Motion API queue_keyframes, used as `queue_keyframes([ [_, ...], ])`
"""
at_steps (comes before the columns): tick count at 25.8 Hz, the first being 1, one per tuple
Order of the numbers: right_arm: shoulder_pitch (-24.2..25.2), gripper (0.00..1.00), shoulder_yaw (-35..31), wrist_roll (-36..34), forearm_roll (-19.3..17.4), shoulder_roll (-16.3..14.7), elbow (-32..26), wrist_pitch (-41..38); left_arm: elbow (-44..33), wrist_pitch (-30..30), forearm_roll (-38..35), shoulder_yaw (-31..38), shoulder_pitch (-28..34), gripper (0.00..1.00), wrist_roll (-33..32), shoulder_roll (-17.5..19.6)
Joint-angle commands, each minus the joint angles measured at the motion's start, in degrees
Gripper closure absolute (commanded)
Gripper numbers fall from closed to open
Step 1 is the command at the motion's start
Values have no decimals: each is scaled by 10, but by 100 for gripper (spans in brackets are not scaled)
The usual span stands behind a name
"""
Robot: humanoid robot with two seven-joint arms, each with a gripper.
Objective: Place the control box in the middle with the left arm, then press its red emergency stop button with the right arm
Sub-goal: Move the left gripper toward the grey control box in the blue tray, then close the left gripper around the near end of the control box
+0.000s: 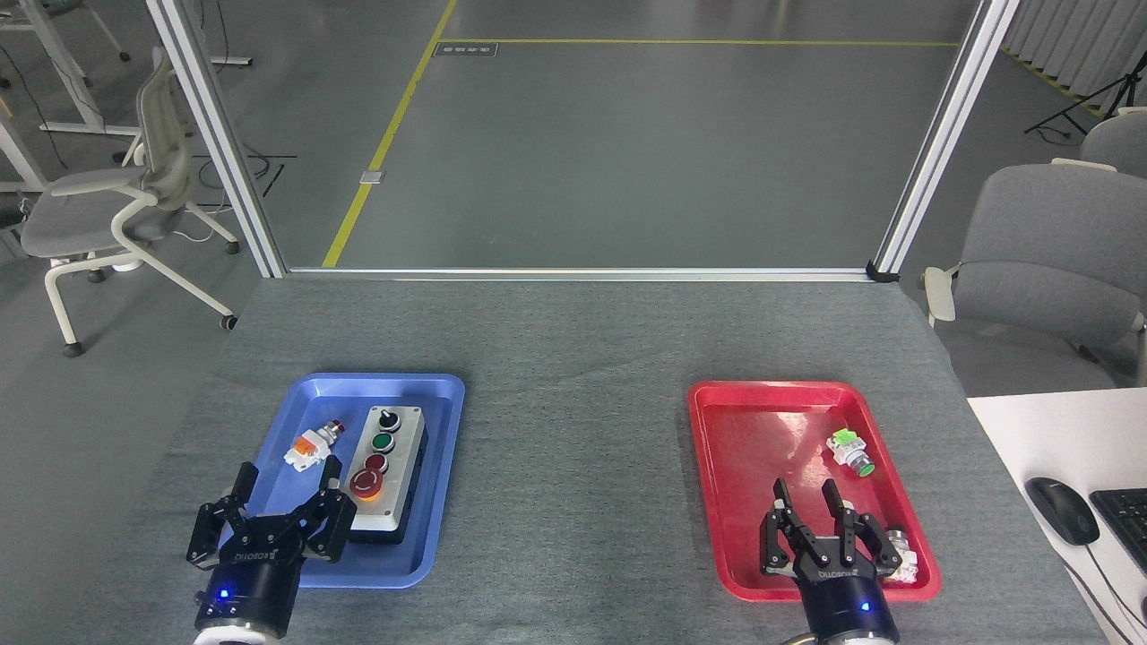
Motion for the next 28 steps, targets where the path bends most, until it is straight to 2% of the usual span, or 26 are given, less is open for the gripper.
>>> queue_keyframes([
  [1,-1,9,-1,1,-1,-1,0,-5,2,13,-91,-7,13,1,4,-8],
  [3,-1,3,-1,1,-1,-2,0,-18,4,27,-113,-15,24,1,4,-22],
  [9,0,3,-5,1,0,1,0,-24,31,34,-113,-37,34,1,-1,-30],
  [13,0,3,-4,1,0,1,0,-21,49,33,-112,-40,29,1,-8,-52],
  [19,-1,3,-5,-1,1,8,0,-19,121,32,-106,-44,-16,1,-14,-72],
  [22,-2,3,-10,-1,3,23,-2,-22,165,33,-105,-44,-42,1,-14,-76],
  [28,-3,3,-9,-2,2,17,5,-21,231,34,-105,-43,-76,1,-8,-75],
])
